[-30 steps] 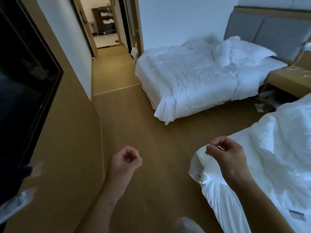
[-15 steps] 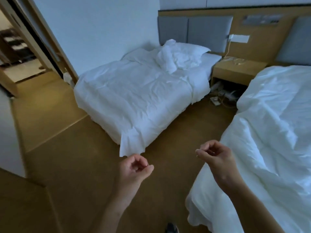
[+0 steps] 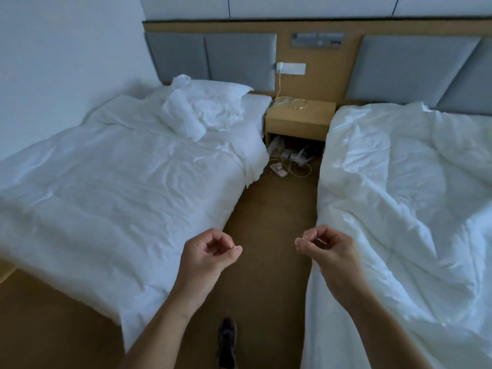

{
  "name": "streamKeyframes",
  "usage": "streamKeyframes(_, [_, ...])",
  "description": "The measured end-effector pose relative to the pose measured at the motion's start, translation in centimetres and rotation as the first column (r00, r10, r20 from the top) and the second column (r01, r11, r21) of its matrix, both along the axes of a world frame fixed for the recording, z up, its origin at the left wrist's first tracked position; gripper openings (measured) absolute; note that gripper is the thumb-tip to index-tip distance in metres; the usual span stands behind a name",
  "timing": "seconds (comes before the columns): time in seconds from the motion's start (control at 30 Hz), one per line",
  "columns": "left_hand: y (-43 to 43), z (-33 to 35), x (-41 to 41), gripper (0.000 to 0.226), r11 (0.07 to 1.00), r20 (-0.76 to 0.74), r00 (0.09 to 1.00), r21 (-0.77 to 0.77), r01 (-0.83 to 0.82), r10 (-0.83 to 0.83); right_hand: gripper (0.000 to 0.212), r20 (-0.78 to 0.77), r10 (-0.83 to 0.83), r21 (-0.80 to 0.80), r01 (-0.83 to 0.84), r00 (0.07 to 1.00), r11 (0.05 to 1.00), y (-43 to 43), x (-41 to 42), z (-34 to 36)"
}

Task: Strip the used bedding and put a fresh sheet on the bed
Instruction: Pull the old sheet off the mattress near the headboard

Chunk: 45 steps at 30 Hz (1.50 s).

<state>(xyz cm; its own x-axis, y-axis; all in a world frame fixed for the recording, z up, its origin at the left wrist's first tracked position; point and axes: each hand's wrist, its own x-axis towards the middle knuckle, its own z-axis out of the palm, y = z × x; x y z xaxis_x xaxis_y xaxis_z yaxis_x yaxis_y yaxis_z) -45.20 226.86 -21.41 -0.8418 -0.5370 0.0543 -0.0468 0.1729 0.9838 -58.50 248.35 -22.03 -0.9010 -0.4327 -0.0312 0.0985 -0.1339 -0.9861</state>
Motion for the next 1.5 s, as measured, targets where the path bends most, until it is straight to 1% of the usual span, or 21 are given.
streamKeyframes(0.1, [-5.1, 0.0, -6.8, 0.022, 0.995, 0.031, 0.995, 0.017, 0.097, -0.097, 0.015, 0.016, -0.12, 0.037, 0.119, 0.993, 0.992, -3.9, -4.5, 0.0])
streamKeyframes(0.17, [-7.8, 0.2, -11.4, 0.024, 0.981, 0.047, 0.98, 0.046, 0.189, -0.192, 0.016, 0.007, -0.197, 0.069, 0.196, 0.98, 0.978, -5.8, -7.3, 0.2])
streamKeyframes(0.23, [-9.8, 0.3, -16.4, 0.024, 0.951, 0.051, 0.951, 0.068, 0.303, -0.306, 0.013, -0.011, -0.272, 0.098, 0.272, 0.962, 0.957, -7.3, -10.2, 0.6])
streamKeyframes(0.33, [-11.2, -0.1, -23.6, 0.017, 0.889, 0.111, 0.882, 0.073, 0.452, -0.458, 0.013, -0.015, -0.39, 0.155, 0.387, 0.921, 0.909, -8.4, -14.3, 0.4])
streamKeyframes(0.4, [-11.5, -0.3, -28.3, 0.017, 0.84, 0.094, 0.836, 0.114, 0.531, -0.541, 0.013, -0.002, -0.488, 0.156, 0.482, 0.873, 0.862, -8.5, -17.1, -0.1])
streamKeyframes(0.5, [-11.9, -0.5, -36.1, 0.026, 0.774, 0.07, 0.774, 0.151, 0.615, -0.629, 0.015, 0.036, -0.587, 0.139, 0.578, 0.809, 0.804, -8.8, -22.2, -1.1])
streamKeyframes(0.6, [-12.2, -0.8, -45.0, 0.026, 0.729, 0.051, 0.732, 0.164, 0.665, -0.68, 0.017, 0.064, -0.646, 0.112, 0.638, 0.761, 0.762, -8.9, -28.9, -2.2])
streamKeyframes(0.67, [-12.1, -0.4, -50.8, 0.032, 0.691, 0.036, 0.697, 0.174, 0.702, -0.716, 0.013, 0.05, -0.676, 0.087, 0.671, 0.735, 0.736, -8.9, -33.7, -2.2])
streamKeyframes(0.7, [-12.1, -0.2, -53.6, 0.037, 0.673, 0.039, 0.678, 0.175, 0.718, -0.734, 0.011, 0.043, -0.691, 0.08, 0.687, 0.721, 0.722, -8.9, -36.1, -2.0])
streamKeyframes(0.77, [-12.4, 0.4, -58.8, 0.041, 0.646, 0.04, 0.651, 0.187, 0.741, -0.758, 0.022, 0.051, -0.721, 0.067, 0.718, 0.691, 0.693, -8.8, -40.8, -1.3])
streamKeyframes(0.8, [-12.6, 0.9, -61.3, 0.039, 0.633, 0.036, 0.639, 0.191, 0.751, -0.769, 0.022, 0.055, -0.729, 0.06, 0.726, 0.683, 0.685, -8.8, -43.3, -0.9])
streamKeyframes(0.83, [-13.0, 1.1, -63.7, 0.035, 0.63, 0.038, 0.635, 0.188, 0.754, -0.771, 0.017, 0.062, -0.732, 0.058, 0.73, 0.678, 0.681, -8.8, -45.9, -0.5])
streamKeyframes(0.87, [-13.4, 1.2, -66.1, 0.029, 0.639, 0.046, 0.643, 0.181, 0.747, -0.765, 0.01, 0.067, -0.731, 0.065, 0.728, 0.679, 0.682, -8.8, -48.4, -0.2])
streamKeyframes(0.93, [-14.7, 0.6, -70.2, 0.017, 0.676, 0.075, 0.675, 0.178, 0.715, -0.734, 0.008, 0.075, -0.734, 0.095, 0.727, 0.675, 0.68, -9.0, -52.8, 0.3])
streamKeyframes(1.0, [-15.7, -0.1, -73.9, 0.015, 0.696, 0.098, 0.693, 0.21, 0.687, -0.714, 0.008, 0.074, -0.736, 0.108, 0.728, 0.673, 0.677, -9.4, -56.5, 0.3])
streamKeyframes(1.13, [-16.5, -1.8, -82.3, 0.016, 0.697, 0.124, 0.692, 0.251, 0.671, -0.711, 0.01, 0.056, -0.768, 0.129, 0.758, 0.639, 0.64, -9.7, -63.5, -0.2])
streamKeyframes(1.27, [-16.0, -3.0, -92.2, 0.015, 0.686, 0.104, 0.684, 0.243, 0.686, -0.722, 0.012, 0.081, -0.834, 0.125, 0.825, 0.546, 0.552, -8.9, -71.2, -1.4])
streamKeyframes(1.37, [-15.3, -2.9, -100.1, 0.013, 0.67, 0.089, 0.675, 0.268, 0.692, -0.732, 0.011, 0.086, -0.862, 0.134, 0.852, 0.499, 0.507, -8.6, -77.1, -1.6])
streamKeyframes(1.43, [-14.6, -2.9, -105.3, 0.012, 0.651, 0.109, 0.65, 0.275, 0.707, -0.752, 0.011, 0.111, -0.886, 0.143, 0.875, 0.45, 0.463, -8.6, -81.0, -1.6])
streamKeyframes(1.5, [-13.3, -3.1, -110.7, 0.01, 0.609, 0.107, 0.606, 0.273, 0.744, -0.788, 0.011, 0.113, -0.907, 0.13, 0.899, 0.406, 0.419, -8.3, -85.0, -1.5])
